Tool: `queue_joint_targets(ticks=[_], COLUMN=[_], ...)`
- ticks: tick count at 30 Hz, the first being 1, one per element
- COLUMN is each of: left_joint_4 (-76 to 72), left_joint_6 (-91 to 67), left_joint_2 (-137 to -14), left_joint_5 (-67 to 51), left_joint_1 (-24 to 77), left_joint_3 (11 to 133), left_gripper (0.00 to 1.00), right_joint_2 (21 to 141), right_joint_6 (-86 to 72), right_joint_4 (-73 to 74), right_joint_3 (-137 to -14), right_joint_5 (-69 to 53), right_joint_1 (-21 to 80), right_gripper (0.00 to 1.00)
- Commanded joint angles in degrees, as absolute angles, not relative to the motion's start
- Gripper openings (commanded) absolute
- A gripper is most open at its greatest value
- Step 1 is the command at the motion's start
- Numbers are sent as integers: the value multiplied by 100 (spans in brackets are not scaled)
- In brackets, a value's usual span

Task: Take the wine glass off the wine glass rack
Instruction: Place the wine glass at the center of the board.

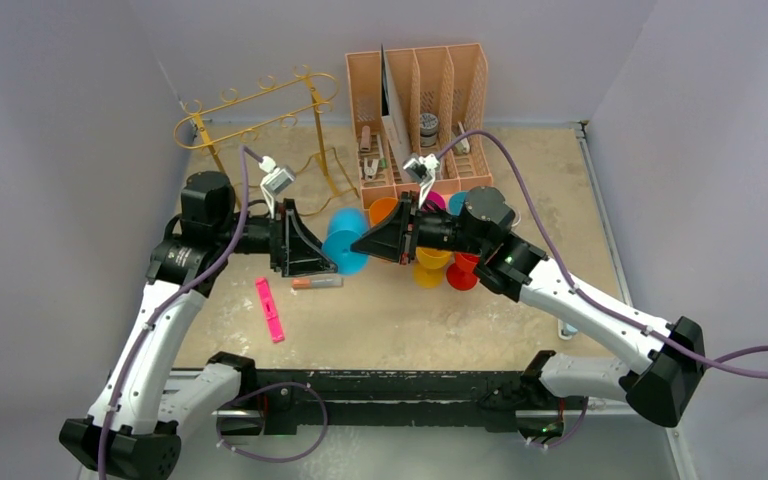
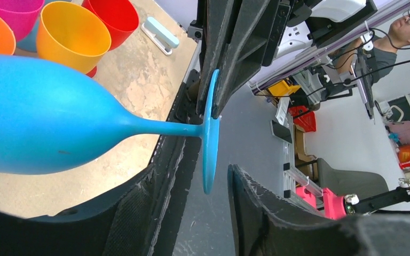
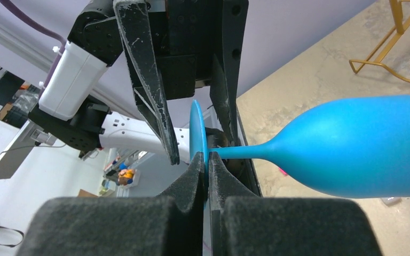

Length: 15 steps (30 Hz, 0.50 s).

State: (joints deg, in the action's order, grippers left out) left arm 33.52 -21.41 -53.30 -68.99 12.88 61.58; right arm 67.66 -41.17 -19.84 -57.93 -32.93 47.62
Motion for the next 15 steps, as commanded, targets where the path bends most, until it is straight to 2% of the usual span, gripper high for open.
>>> queue_joint_targets(ticks=[1,6,10,12,13,15], left_joint_4=[3054,1740,664,720,1578,2171], left_joint_6=[-2241,-3093,-3867,-3756,-3124,-2731], left_joint_2=[-5213,-5058,-5045,-5060,-5096,-5128], left_joint_5=[-7004,-6869,-6847,-6875,-6922,-6990], left_joint_1=[1318,1318,1333,1357,1367,1371], left_joint_3=[6135,5792,5494,5517,5733,5861], left_gripper=[48,34,29,28,29,30], right_joint_2=[6714,6727,6762,6783,6799,6795], right_joint_6=[-4150,-4089,-4151,-4222,-4267,-4296], right_joint_4=[-2442,-2367,-2447,-2568,-2671,-2721], right_joint_3=[-5856,-5908,-5872,-5863,-5862,-5862], right_joint_5=[-3183,-3173,-3190,-3214,-3176,-3175], right_joint_1=[4777,4785,4781,4781,4781,4780], right_gripper=[0,0,0,0,0,0])
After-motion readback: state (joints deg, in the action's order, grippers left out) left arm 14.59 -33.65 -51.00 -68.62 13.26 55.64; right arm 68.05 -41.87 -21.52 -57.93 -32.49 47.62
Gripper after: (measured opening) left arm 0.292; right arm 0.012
